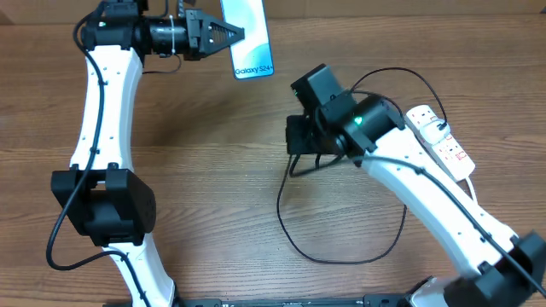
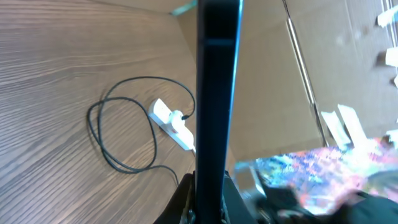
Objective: Plug charger to phone and switch on socket
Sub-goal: 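Carry the connector with the right gripper up under the phone's bottom edge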
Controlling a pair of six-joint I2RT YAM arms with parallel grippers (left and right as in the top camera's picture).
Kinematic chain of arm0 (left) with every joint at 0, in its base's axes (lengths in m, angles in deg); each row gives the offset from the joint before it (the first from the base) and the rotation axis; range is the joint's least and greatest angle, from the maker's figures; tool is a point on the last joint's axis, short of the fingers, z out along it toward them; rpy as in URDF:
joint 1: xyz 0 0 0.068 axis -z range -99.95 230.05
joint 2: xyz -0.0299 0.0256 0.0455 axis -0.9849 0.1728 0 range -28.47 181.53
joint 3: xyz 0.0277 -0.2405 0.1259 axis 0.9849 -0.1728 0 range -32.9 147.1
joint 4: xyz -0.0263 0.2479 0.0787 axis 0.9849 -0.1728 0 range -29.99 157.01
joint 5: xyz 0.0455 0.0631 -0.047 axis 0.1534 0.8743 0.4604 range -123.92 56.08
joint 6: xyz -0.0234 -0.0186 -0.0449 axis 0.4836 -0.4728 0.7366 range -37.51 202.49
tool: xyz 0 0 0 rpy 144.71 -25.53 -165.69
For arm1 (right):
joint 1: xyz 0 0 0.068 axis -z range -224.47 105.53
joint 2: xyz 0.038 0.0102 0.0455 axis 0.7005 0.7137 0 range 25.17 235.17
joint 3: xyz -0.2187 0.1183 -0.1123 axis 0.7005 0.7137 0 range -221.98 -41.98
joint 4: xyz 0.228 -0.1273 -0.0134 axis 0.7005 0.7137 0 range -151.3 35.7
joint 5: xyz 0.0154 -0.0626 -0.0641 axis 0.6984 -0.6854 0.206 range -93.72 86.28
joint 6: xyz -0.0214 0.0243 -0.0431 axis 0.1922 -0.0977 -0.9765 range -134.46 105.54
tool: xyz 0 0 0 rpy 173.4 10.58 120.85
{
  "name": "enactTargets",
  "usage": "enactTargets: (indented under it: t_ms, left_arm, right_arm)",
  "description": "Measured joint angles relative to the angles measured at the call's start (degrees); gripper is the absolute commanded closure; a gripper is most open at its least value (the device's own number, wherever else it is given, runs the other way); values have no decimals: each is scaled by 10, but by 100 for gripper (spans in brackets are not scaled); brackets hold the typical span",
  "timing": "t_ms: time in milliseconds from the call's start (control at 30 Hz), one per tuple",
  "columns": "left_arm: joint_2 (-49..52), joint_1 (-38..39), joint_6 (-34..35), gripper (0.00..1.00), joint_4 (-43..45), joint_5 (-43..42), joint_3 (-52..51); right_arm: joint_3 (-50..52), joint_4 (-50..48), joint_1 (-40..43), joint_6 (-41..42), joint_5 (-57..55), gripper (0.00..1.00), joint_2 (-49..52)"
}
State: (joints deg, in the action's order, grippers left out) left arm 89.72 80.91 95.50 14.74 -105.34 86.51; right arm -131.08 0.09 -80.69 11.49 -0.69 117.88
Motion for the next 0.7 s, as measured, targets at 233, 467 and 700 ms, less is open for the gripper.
enactTargets:
  t_ms: [233, 467, 700]
  left_arm:
    - [0, 40, -28, 96, -1, -2, 0]
    - [0, 59, -44, 96, -2, -2, 0]
    - [0, 67, -62, 96, -2, -26, 0]
  right_arm:
    - [0, -3, -13, -36, 1, 96, -46]
    - [0, -3, -13, -62, 1, 96, -55]
    - [0, -9, -13, -69, 1, 96, -55]
